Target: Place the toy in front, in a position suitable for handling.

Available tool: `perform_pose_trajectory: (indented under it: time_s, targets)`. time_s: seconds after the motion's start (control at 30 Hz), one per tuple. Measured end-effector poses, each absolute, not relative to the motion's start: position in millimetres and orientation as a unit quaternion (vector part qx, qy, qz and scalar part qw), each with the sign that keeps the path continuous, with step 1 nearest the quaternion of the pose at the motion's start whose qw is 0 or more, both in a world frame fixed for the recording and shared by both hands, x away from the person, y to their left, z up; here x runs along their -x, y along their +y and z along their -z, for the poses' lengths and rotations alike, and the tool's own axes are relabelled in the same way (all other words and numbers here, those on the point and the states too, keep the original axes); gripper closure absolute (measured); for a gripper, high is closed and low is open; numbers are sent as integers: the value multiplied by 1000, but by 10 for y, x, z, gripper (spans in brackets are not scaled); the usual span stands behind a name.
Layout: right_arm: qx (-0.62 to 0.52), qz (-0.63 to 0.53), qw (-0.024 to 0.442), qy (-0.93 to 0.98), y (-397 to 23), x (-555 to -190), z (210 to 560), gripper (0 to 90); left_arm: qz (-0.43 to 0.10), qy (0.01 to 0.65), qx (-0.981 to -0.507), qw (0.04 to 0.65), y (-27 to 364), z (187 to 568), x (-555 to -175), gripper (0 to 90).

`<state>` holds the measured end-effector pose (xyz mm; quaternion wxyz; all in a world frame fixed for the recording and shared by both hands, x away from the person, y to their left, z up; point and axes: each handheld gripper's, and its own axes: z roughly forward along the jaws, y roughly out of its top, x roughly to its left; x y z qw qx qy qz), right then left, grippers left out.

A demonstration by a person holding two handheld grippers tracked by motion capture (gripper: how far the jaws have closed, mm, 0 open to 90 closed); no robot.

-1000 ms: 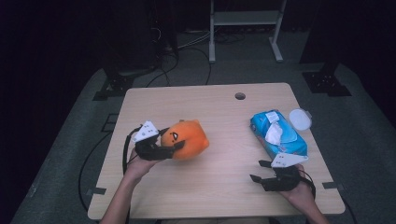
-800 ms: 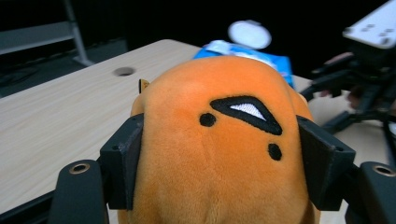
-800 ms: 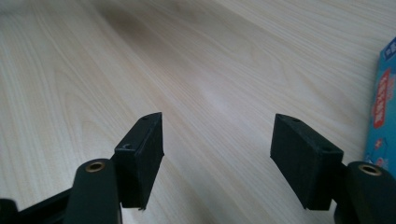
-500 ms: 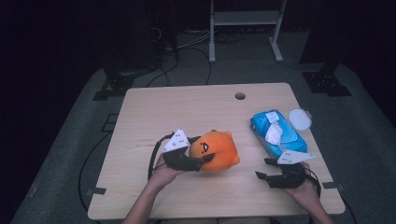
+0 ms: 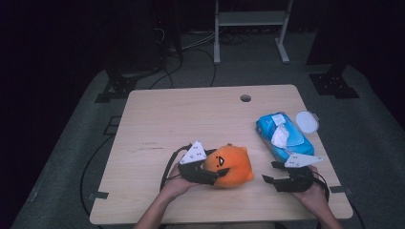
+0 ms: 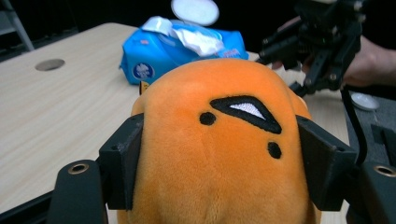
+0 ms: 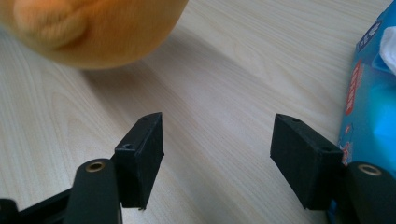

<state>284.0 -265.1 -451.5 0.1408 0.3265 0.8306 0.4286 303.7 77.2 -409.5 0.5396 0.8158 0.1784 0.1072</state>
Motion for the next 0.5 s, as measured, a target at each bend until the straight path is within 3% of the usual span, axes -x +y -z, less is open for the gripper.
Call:
perform_pose_trajectory:
  time_s: [0.27, 0.37, 0.43, 0.5]
  targets:
    - [-324, -427, 144, 832, -2645, -2836, 4514, 337, -82, 187, -825, 526, 776, 4416, -3031, 252]
    - [-326, -426, 142, 832, -2640, -2842, 4522, 337, -82, 194, -828, 520, 805, 4411, -3047, 185]
    - [-325, -426, 142, 832, -2636, -2853, 4522, 338, -87, 191, -827, 521, 818, 4417, -3037, 62]
    - [-324, -426, 142, 832, -2633, -2857, 4520, 337, -97, 187, -820, 532, 845, 4414, -3019, 39]
